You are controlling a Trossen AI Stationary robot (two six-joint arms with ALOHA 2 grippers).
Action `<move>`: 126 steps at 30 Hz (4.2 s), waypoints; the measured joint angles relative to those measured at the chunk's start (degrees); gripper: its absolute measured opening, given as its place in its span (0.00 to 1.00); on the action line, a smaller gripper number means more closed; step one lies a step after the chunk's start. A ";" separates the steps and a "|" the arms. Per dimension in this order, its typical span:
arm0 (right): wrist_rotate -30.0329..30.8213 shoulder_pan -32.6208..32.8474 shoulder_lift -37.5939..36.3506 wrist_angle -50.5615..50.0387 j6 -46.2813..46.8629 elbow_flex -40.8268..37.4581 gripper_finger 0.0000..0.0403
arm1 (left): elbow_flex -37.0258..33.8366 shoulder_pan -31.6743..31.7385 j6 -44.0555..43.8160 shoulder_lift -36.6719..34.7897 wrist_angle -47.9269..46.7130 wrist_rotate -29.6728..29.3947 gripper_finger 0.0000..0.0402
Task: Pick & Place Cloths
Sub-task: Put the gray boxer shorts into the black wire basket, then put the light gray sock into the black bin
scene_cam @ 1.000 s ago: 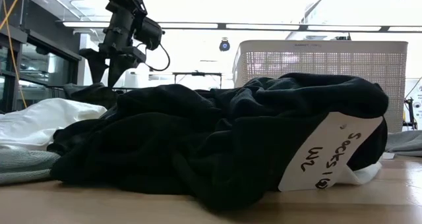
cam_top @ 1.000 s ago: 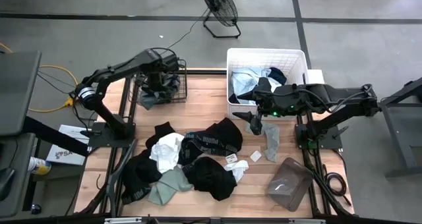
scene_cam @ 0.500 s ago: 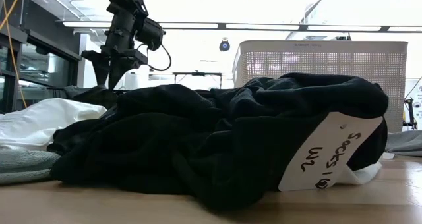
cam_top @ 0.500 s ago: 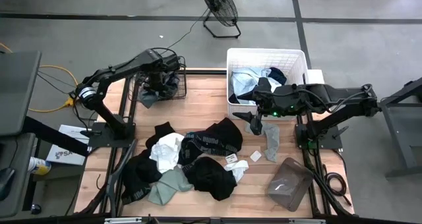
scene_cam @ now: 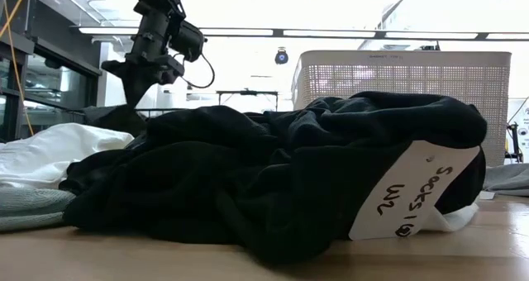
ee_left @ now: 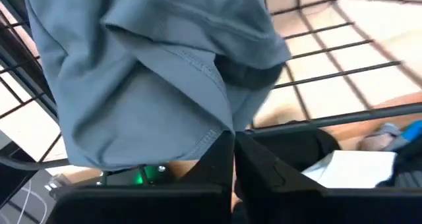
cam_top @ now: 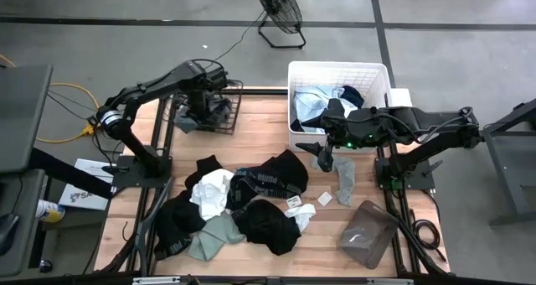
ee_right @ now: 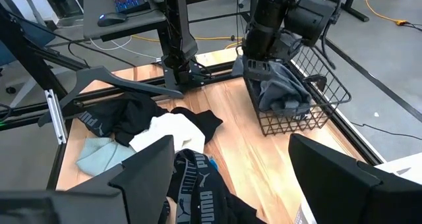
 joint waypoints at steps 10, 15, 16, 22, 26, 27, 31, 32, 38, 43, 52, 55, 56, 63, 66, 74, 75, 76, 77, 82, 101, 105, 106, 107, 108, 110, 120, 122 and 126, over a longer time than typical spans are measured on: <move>0.00 0.00 0.00 0.00 0.02 0.00 0.72 | 9.79 -0.02 1.01 -0.02 -3.45 -1.93 0.00; 0.00 0.00 0.00 0.00 0.02 0.00 0.72 | 16.03 -0.02 1.54 -0.04 -2.76 -9.97 0.00; 0.00 0.00 0.00 0.00 0.02 0.00 0.72 | 17.04 -0.02 2.00 -0.03 -2.59 -12.18 0.00; 0.24 -0.02 0.00 0.02 0.24 0.00 0.72 | 21.28 0.04 4.82 -0.02 0.55 -20.73 0.00; 0.28 0.00 0.00 0.00 0.46 0.00 0.72 | 22.69 1.53 6.38 -0.01 2.17 -20.83 0.00; 0.28 -0.01 0.00 0.02 0.46 0.00 0.72 | 22.69 1.65 6.36 0.16 2.00 -20.84 0.00; 0.37 0.00 0.00 0.00 0.70 0.00 0.72 | 20.07 2.44 5.97 0.94 1.96 -20.40 0.00; 0.42 -0.02 0.00 0.00 0.71 0.00 0.72 | 18.94 2.77 5.95 0.96 2.10 -19.21 0.00; 0.46 -0.02 0.00 -0.02 1.72 0.00 0.72 | 9.29 3.97 4.25 1.33 3.20 -15.76 0.00; 0.46 -0.02 0.00 -0.07 2.43 0.00 0.72 | -0.05 5.44 4.22 1.29 8.63 -12.43 0.00; 0.66 -0.02 0.00 -0.05 3.58 0.00 0.72 | -7.05 7.56 5.28 1.27 15.64 -9.97 0.00; 0.66 -0.02 0.00 -0.05 4.36 0.00 0.72 | -7.05 7.58 6.12 1.18 16.86 -9.70 0.00; 0.66 -0.02 0.00 -0.07 4.75 0.00 0.72 | -7.04 7.52 6.74 1.18 17.40 -9.01 0.00; 0.64 -0.02 0.00 -0.11 5.22 0.00 0.72 | -3.35 7.48 12.02 1.13 15.65 -5.93 0.16; 0.65 -0.02 0.00 -0.13 5.97 0.00 0.72 | -0.17 7.48 13.31 0.53 14.41 -5.73 0.28; 0.61 -0.01 0.00 -4.53 12.45 0.00 0.72 | 5.64 7.48 14.54 -4.06 11.55 -5.00 0.55; 0.61 0.00 0.00 -5.43 13.76 0.00 0.72 | 5.88 7.48 14.54 -4.86 11.57 -4.21 0.56; 0.60 0.00 0.00 -6.27 15.17 0.00 0.72 | 6.02 7.48 14.54 -5.75 11.50 -3.56 0.57; 0.59 0.00 0.00 -7.06 16.64 0.00 0.72 | 6.09 7.48 14.55 -6.76 11.59 -2.67 0.57; 0.24 0.33 0.31 -13.02 26.55 0.02 0.72 | 6.13 6.24 14.55 -11.35 11.56 -0.86 0.58; -3.43 12.53 0.83 -25.77 80.35 -21.27 0.72 | 6.13 -9.23 12.46 -19.63 15.66 -1.55 0.58; -5.58 12.88 0.83 -25.83 85.57 -27.47 0.72 | 6.13 -11.38 11.53 -19.63 17.04 -1.59 0.58; -5.91 12.87 0.83 -25.89 86.77 -29.04 0.72 | 6.13 -11.92 11.40 -19.63 17.57 -1.63 0.58; -5.98 12.87 0.83 -25.87 87.96 -30.52 0.72 | 6.13 -12.40 11.20 -19.63 17.79 -1.73 0.58; -6.00 12.87 0.83 -25.75 89.22 -32.12 0.72 | 6.13 -12.75 10.96 -19.63 18.03 -1.74 0.58; -6.25 12.87 0.83 -25.53 91.41 -35.13 0.72 | 6.13 -13.35 10.20 -19.63 18.51 -1.76 0.58; -8.96 12.74 0.85 -15.76 97.10 -48.73 0.72 | 6.13 -14.40 8.90 -19.63 18.33 -1.97 0.58; -8.88 12.74 0.85 -12.32 98.19 -50.82 0.72 | 6.13 -14.32 8.88 -19.63 18.33 -1.98 0.58; -8.76 12.74 0.85 -7.47 99.68 -54.20 0.72 | 6.13 -14.32 8.48 -19.63 18.31 -2.03 0.58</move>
